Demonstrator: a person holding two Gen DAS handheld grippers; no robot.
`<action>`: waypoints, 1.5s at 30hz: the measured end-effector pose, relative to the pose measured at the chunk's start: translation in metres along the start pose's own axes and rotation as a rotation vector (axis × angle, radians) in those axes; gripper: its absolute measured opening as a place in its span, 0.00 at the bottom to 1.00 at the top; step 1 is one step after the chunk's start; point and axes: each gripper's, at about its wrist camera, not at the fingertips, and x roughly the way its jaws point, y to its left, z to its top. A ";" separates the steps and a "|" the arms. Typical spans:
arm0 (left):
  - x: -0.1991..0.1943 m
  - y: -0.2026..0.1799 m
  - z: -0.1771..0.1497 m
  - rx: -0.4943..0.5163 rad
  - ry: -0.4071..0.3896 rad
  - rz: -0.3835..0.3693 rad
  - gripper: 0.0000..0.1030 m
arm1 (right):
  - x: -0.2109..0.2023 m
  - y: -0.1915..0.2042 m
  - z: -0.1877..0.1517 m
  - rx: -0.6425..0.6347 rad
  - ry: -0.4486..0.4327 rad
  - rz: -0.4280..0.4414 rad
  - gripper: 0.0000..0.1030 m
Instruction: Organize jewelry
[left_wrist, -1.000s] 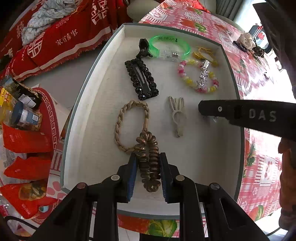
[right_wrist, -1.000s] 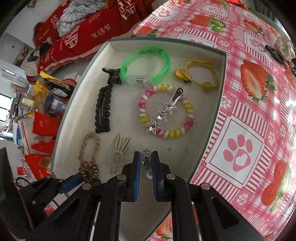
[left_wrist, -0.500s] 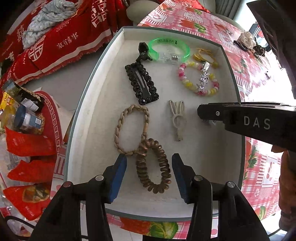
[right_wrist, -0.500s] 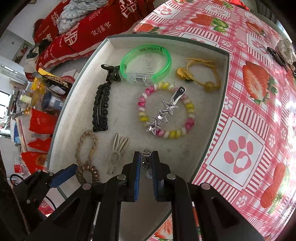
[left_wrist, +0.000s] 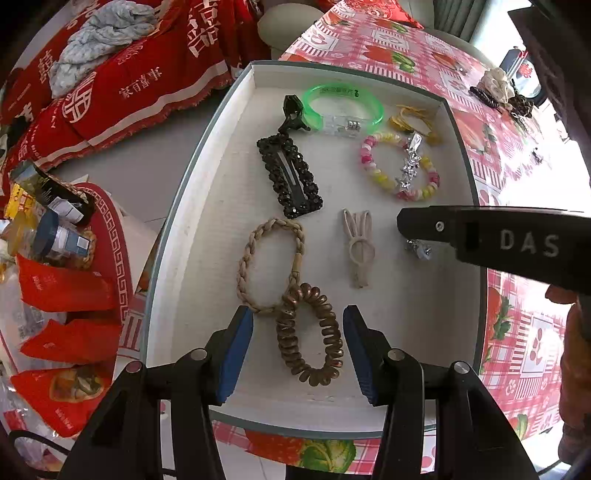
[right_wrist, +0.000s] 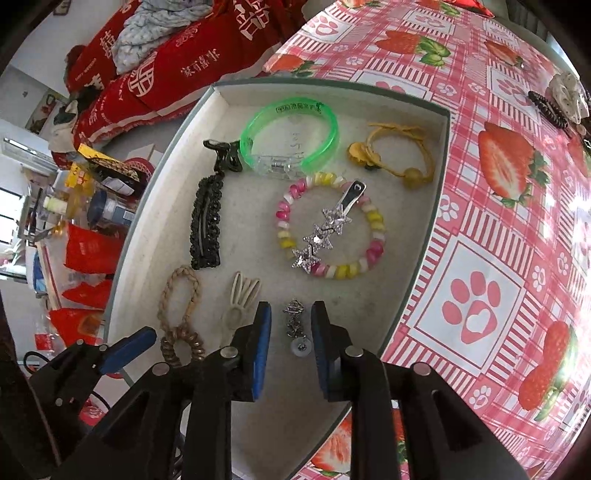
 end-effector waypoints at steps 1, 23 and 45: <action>-0.001 0.000 0.000 0.001 0.001 0.000 0.56 | -0.001 0.000 0.001 0.000 -0.003 0.002 0.26; -0.015 0.006 0.003 0.013 -0.010 0.009 0.91 | -0.042 -0.001 -0.007 0.026 -0.031 0.013 0.26; -0.038 0.014 -0.008 0.001 -0.023 0.045 0.91 | -0.056 0.012 -0.023 0.010 0.013 -0.035 0.41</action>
